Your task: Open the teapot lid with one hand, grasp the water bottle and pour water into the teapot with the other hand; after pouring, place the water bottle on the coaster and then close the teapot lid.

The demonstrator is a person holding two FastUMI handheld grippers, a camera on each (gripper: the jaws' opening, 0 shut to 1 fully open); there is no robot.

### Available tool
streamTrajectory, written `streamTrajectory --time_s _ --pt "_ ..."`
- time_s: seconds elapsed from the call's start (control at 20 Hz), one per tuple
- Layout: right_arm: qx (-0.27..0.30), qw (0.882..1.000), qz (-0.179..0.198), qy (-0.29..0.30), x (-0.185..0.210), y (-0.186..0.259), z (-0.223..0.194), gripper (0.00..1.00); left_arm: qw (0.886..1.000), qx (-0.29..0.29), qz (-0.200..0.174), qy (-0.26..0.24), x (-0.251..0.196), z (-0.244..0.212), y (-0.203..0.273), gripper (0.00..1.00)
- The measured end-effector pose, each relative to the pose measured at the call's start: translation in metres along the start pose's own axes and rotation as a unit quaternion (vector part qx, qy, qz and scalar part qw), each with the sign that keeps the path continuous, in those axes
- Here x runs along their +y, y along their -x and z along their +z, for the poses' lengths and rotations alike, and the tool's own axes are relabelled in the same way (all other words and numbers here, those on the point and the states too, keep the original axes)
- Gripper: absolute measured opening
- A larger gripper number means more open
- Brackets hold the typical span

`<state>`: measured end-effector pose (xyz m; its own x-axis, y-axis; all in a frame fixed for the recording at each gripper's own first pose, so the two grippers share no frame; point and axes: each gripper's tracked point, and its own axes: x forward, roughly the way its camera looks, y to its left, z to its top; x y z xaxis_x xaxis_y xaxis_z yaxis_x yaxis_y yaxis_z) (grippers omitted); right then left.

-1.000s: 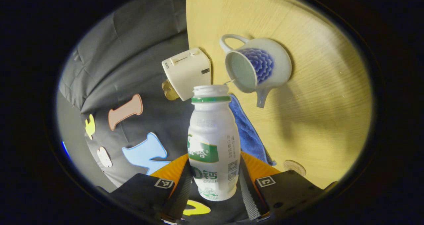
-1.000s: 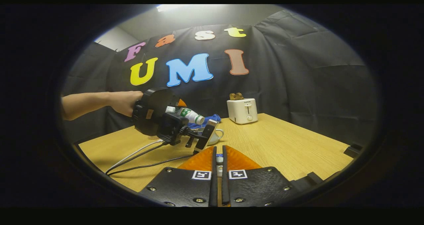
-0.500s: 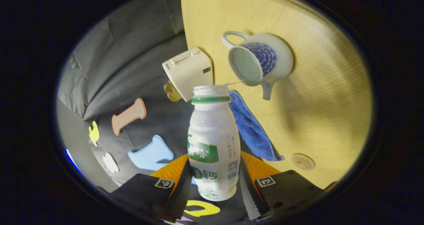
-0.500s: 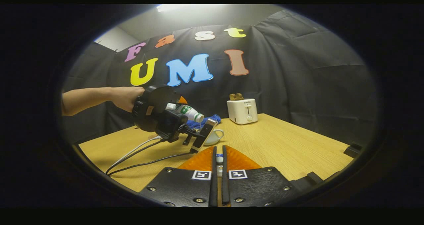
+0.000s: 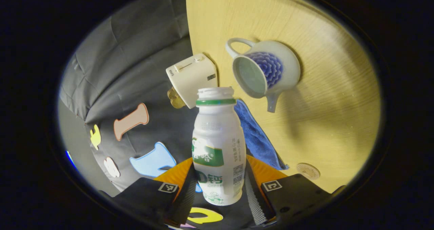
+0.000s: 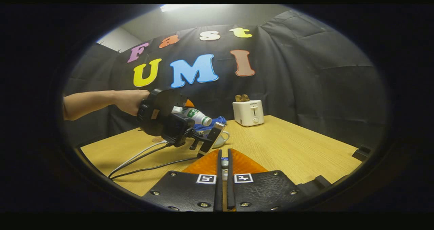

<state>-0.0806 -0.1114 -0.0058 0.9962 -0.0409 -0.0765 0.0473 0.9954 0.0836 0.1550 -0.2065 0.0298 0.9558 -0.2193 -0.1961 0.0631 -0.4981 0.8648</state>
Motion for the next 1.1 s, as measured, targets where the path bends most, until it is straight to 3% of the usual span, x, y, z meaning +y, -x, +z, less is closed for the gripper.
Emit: streamTrajectory --time_s 0.05,0.1,0.15,0.2,0.35,0.4,0.45,0.5,0.55,0.6,0.65,0.75,0.85,0.9,1.0,1.05,1.1 --pt "0.0 1.0 0.0 0.0 0.0 0.0 0.0 0.05 1.0 -0.003 -0.001 0.007 -0.001 0.001 0.0 0.75" --pt "0.001 1.0 -0.001 0.0 0.0 -0.001 0.0 0.11 1.0 -0.006 -0.001 0.016 -0.004 0.003 0.0 0.75" --pt "0.001 1.0 -0.001 0.0 0.001 -0.001 0.0 0.0 1.0 -0.008 -0.001 0.025 -0.007 0.003 0.0 0.75" --pt "0.001 1.0 0.0 0.001 0.001 -0.001 0.0 0.05 0.999 -0.009 0.004 0.033 -0.009 0.004 0.0 0.75" --pt "0.0 1.0 0.003 -0.005 0.006 0.0 0.004 0.05 0.996 -0.019 0.011 0.084 -0.019 0.006 0.001 0.75" --pt "0.0 1.0 0.003 -0.002 0.007 0.001 0.004 0.22 0.994 -0.024 0.01 0.11 -0.024 0.007 0.001 0.75" --pt "0.0 1.0 0.003 0.002 0.008 0.0 0.005 0.0 0.991 -0.027 0.01 0.134 -0.026 0.006 0.004 0.82" --pt "0.0 1.0 0.005 0.004 0.01 -0.002 0.006 0.11 0.987 -0.029 0.008 0.156 -0.029 0.005 0.004 0.82" --pt "-0.001 1.0 0.006 0.007 0.011 -0.004 0.008 0.05 0.984 -0.03 0.003 0.177 -0.034 0.004 0.006 0.75" --pt "-0.002 1.0 0.006 0.011 0.012 -0.004 0.01 0.05 0.98 -0.031 0.001 0.196 -0.038 0.004 0.007 0.82" --pt "-0.004 1.0 0.006 0.016 0.013 -0.005 0.012 0.22 0.976 -0.031 -0.001 0.214 -0.041 0.001 0.008 0.82" --pt "-0.005 1.0 0.008 0.028 0.017 -0.007 0.016 0.05 0.966 -0.032 0.001 0.257 -0.047 -0.004 0.012 0.82" --pt "-0.005 0.999 0.011 0.037 0.021 -0.012 0.019 0.05 0.948 -0.035 0.008 0.318 -0.048 -0.011 0.017 0.75" --pt "-0.006 0.999 0.014 0.04 0.024 -0.014 0.021 0.0 0.936 -0.039 0.006 0.35 -0.05 -0.013 0.018 0.82" --pt "-0.004 0.999 0.019 0.049 0.03 -0.021 0.022 0.05 0.915 -0.04 0.004 0.401 -0.057 -0.02 0.026 0.79" --pt "-0.004 0.998 0.021 0.053 0.033 -0.024 0.023 0.13 0.908 -0.04 0.006 0.416 -0.06 -0.025 0.032 0.75" --pt "-0.005 0.998 0.022 0.057 0.035 -0.026 0.024 0.05 0.902 -0.037 0.008 0.43 -0.062 -0.031 0.036 0.82"
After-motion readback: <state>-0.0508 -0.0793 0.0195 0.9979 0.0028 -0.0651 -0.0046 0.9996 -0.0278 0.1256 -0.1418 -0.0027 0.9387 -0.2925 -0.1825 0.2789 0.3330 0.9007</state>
